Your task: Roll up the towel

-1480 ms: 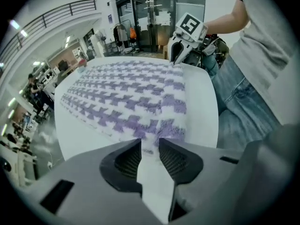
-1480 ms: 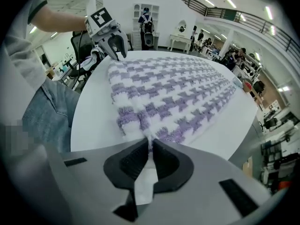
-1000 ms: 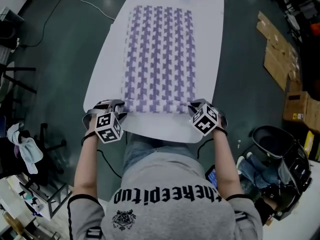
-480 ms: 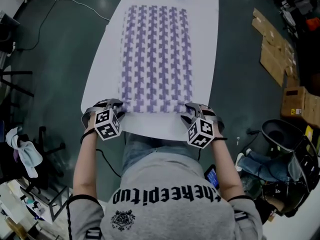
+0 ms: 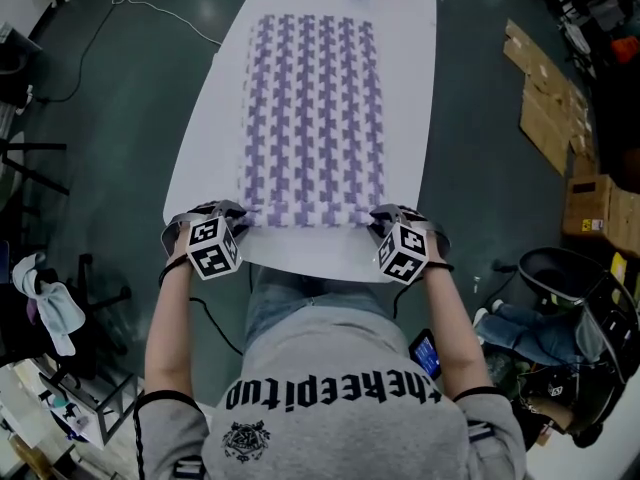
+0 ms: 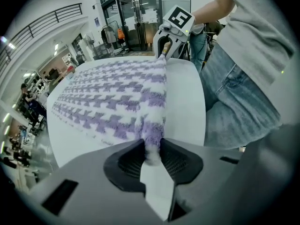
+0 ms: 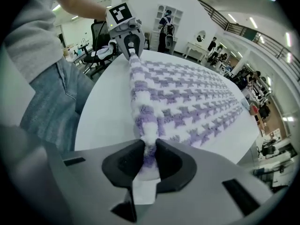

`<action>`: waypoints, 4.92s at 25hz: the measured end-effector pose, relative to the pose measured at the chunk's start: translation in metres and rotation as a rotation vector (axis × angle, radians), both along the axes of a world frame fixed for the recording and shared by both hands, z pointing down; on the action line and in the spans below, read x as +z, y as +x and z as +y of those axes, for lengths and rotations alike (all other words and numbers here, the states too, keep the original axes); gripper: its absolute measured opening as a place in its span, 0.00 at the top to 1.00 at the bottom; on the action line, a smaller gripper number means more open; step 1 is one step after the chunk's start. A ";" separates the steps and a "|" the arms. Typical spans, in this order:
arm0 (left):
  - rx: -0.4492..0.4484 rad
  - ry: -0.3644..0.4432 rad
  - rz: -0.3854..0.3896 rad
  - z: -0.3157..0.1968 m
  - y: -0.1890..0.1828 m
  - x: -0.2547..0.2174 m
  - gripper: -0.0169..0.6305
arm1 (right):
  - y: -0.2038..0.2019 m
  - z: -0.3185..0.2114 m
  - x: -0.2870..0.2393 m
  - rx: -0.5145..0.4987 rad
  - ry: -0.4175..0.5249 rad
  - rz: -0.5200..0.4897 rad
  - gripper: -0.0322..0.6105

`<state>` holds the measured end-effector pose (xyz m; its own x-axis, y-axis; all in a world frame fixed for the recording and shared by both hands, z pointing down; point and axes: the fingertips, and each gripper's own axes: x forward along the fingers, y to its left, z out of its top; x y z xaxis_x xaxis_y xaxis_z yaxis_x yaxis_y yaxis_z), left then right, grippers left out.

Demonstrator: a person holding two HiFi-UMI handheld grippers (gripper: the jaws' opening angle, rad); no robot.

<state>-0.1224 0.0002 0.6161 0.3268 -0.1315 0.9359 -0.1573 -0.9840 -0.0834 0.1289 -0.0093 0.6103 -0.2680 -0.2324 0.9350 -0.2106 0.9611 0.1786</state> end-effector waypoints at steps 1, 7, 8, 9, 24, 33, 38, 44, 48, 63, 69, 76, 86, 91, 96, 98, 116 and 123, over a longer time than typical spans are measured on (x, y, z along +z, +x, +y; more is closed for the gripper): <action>0.010 -0.027 0.005 0.006 -0.002 -0.001 0.82 | -0.002 0.006 -0.002 0.003 -0.022 -0.010 0.85; 0.009 -0.274 0.102 0.044 0.004 -0.002 0.82 | 0.005 0.043 -0.001 0.059 -0.274 -0.082 0.85; -0.006 -0.295 0.118 0.046 0.003 -0.002 0.82 | 0.005 0.045 0.001 0.077 -0.301 -0.097 0.85; -0.022 -0.311 0.132 0.045 0.003 -0.004 0.82 | 0.004 0.045 0.002 0.097 -0.319 -0.113 0.85; -0.023 -0.417 0.132 0.013 0.002 -0.014 0.81 | 0.005 0.009 -0.010 0.170 -0.435 -0.210 0.84; 0.000 -0.508 0.134 0.026 -0.004 -0.010 0.82 | -0.001 0.017 -0.004 0.182 -0.549 -0.209 0.84; -0.015 -0.512 0.133 0.011 0.000 -0.015 0.81 | 0.006 0.000 -0.012 0.179 -0.511 -0.223 0.81; -0.047 -0.461 0.123 -0.021 0.007 -0.015 0.80 | 0.019 -0.030 -0.017 0.225 -0.454 -0.246 0.79; -0.061 -0.410 0.104 -0.036 0.005 -0.013 0.80 | 0.020 -0.049 -0.016 0.243 -0.359 -0.236 0.77; 0.144 0.053 0.004 -0.007 0.033 -0.042 0.64 | 0.004 -0.045 -0.009 0.152 -0.137 -0.128 0.79; 0.071 0.054 -0.056 -0.006 0.033 0.000 0.61 | 0.001 -0.040 -0.047 0.122 -0.023 -0.165 0.76; 0.073 0.090 -0.097 -0.014 0.037 0.005 0.62 | -0.015 -0.021 -0.007 -0.056 0.020 -0.006 0.64; 0.079 0.093 -0.067 0.007 0.034 -0.006 0.80 | -0.010 0.004 -0.009 -0.078 0.040 0.022 0.84; 0.088 -0.009 -0.015 0.041 0.039 0.001 0.81 | -0.007 0.034 0.000 -0.042 -0.071 -0.016 0.88; 0.065 -0.130 0.052 0.035 0.040 -0.002 0.81 | -0.006 0.022 -0.006 0.024 -0.190 -0.074 0.88; 0.062 -0.190 0.080 0.031 0.039 -0.003 0.81 | -0.008 0.014 -0.009 0.031 -0.215 -0.081 0.88; 0.012 -0.260 0.111 -0.034 0.026 -0.011 0.79 | -0.014 -0.049 -0.014 0.067 -0.172 -0.083 0.87; 0.012 -0.230 0.111 -0.056 0.024 -0.006 0.78 | -0.016 -0.073 -0.009 0.084 -0.096 -0.052 0.84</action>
